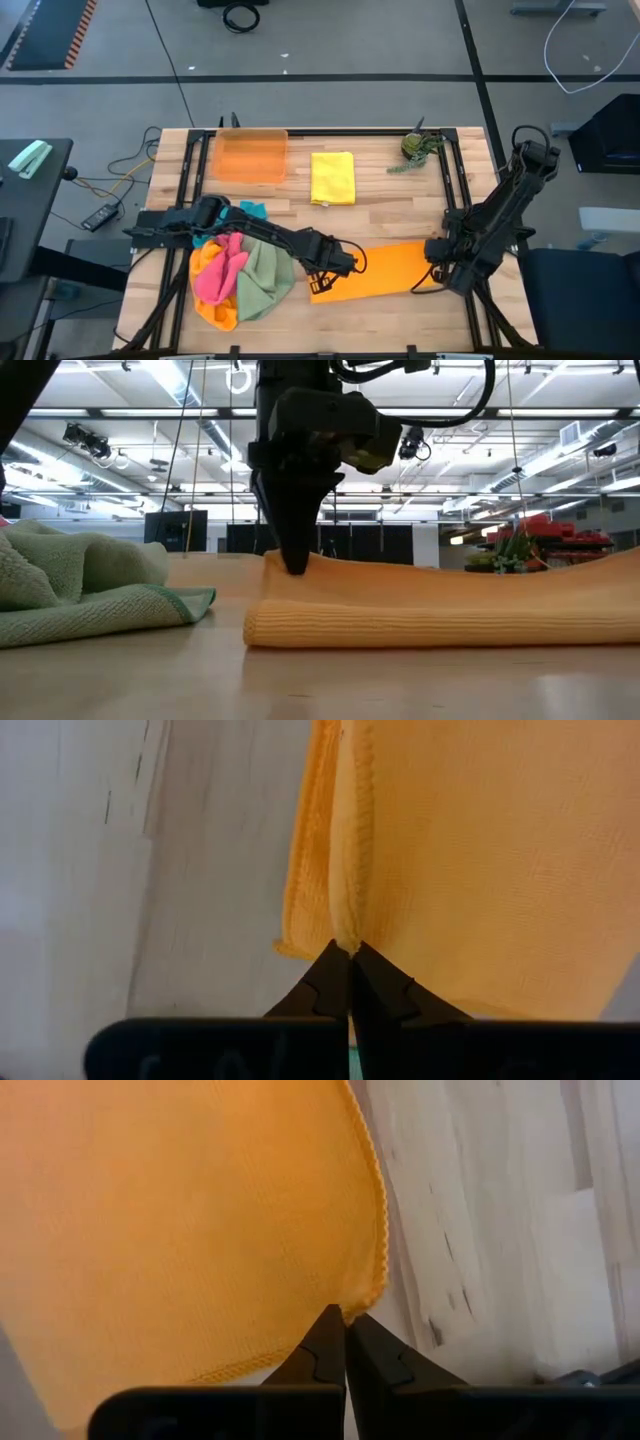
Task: Fold microfiber towels
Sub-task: Fold the right orange towel
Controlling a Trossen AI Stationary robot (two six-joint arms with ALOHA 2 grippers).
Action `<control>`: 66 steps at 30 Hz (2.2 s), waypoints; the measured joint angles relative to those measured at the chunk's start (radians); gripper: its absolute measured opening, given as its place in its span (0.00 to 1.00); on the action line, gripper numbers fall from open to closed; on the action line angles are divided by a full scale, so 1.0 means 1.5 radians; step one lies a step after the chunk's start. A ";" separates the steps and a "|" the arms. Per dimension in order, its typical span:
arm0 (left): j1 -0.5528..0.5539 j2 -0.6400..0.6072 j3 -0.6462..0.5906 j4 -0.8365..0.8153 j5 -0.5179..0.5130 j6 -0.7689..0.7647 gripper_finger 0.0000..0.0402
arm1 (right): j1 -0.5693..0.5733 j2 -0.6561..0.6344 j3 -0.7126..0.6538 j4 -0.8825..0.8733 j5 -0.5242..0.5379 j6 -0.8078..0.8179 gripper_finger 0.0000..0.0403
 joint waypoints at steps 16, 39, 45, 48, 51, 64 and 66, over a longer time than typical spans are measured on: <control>0.008 0.000 0.000 -0.022 -0.039 -0.041 0.40 | -0.022 -0.059 0.024 -0.061 0.030 0.005 0.39; 0.019 0.071 0.002 0.246 -0.007 0.172 0.03 | 0.082 0.032 -0.106 0.347 -0.034 0.095 0.02; 0.002 0.080 0.004 0.244 0.008 0.103 0.03 | 0.031 0.011 -0.121 0.233 -0.010 0.047 0.01; -0.014 0.072 0.002 0.245 0.020 0.055 0.03 | -0.039 -0.015 -0.120 0.162 0.002 -0.033 0.01; -0.028 0.063 -0.001 0.260 0.053 0.027 0.01 | -0.136 -0.042 -0.119 0.149 0.021 -0.145 0.01; -0.038 0.011 0.090 0.257 -0.084 0.173 0.02 | -0.238 -0.158 0.008 0.102 0.044 -0.264 0.01; -0.032 0.011 0.089 0.247 -0.084 0.177 0.04 | -0.201 -0.161 0.005 0.136 0.045 -0.236 0.01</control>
